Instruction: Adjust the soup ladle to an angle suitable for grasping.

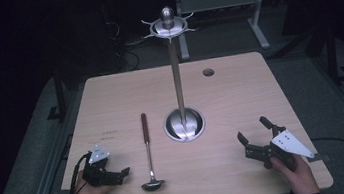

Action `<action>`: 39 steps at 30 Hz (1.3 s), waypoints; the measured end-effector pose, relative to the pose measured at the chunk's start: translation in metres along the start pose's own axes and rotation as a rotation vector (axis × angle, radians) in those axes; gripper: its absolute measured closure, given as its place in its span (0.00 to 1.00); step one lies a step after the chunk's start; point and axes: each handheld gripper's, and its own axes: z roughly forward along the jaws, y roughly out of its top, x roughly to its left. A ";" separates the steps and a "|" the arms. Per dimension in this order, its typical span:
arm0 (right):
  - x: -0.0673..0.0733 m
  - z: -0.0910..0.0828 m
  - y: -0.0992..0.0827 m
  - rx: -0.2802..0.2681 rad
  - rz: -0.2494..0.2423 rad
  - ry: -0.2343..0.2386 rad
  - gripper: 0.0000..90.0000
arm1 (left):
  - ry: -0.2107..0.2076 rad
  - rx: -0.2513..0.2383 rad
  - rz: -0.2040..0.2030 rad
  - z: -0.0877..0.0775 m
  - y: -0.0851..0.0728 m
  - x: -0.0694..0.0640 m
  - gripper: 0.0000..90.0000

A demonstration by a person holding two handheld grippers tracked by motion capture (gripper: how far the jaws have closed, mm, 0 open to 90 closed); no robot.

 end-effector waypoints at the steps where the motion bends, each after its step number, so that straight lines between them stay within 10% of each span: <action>1: 0.000 0.000 0.000 0.000 0.000 0.000 0.07 | 0.000 0.000 0.000 0.000 0.000 0.000 0.00; 25: 0.002 0.002 0.000 0.003 0.006 0.009 0.07 | -0.010 -0.073 -0.007 -0.014 0.016 0.005 0.42; 39: 0.002 0.002 0.000 0.004 0.008 0.012 0.07 | -0.041 -0.095 -0.040 -0.003 0.040 0.014 0.96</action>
